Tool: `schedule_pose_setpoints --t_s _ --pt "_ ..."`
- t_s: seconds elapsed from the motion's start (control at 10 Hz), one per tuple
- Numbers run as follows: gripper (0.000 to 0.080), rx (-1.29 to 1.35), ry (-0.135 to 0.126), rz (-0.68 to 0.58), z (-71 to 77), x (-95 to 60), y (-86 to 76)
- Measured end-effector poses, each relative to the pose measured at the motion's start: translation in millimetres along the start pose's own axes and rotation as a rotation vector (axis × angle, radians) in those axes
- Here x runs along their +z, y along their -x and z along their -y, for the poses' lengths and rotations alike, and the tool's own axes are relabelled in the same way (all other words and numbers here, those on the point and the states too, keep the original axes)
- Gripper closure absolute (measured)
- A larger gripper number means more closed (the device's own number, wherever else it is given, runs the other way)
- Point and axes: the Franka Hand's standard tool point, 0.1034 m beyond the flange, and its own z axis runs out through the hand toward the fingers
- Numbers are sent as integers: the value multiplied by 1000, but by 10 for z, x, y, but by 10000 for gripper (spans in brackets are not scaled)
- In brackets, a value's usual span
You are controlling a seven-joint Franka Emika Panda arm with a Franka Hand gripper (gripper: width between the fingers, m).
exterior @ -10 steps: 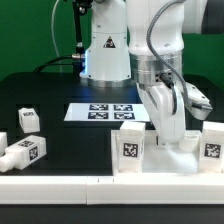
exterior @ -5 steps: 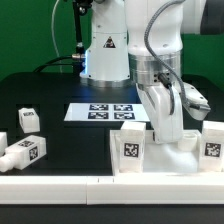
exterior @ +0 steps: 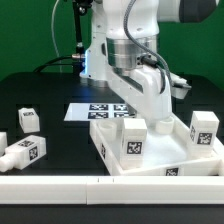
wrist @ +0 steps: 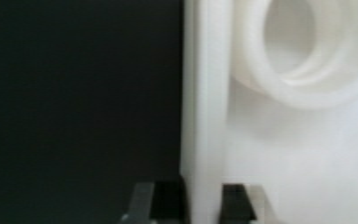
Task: Assemble square table
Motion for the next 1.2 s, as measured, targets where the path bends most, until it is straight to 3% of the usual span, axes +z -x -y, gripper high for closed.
schedule_pose_setpoints --t_s 0.4,0.5,0.7,1.0,1.2 --pt "742 -179 -1 -15 -61 -10 -160" --pt "740 -317 -1 -22 -124 -41 -333" --pt "739 -543 -8 -43 -96 -90 -488" --pt "739 -712 -2 -55 -131 -74 -535" --pt "739 -952 13 -69 -74 -62 -646"
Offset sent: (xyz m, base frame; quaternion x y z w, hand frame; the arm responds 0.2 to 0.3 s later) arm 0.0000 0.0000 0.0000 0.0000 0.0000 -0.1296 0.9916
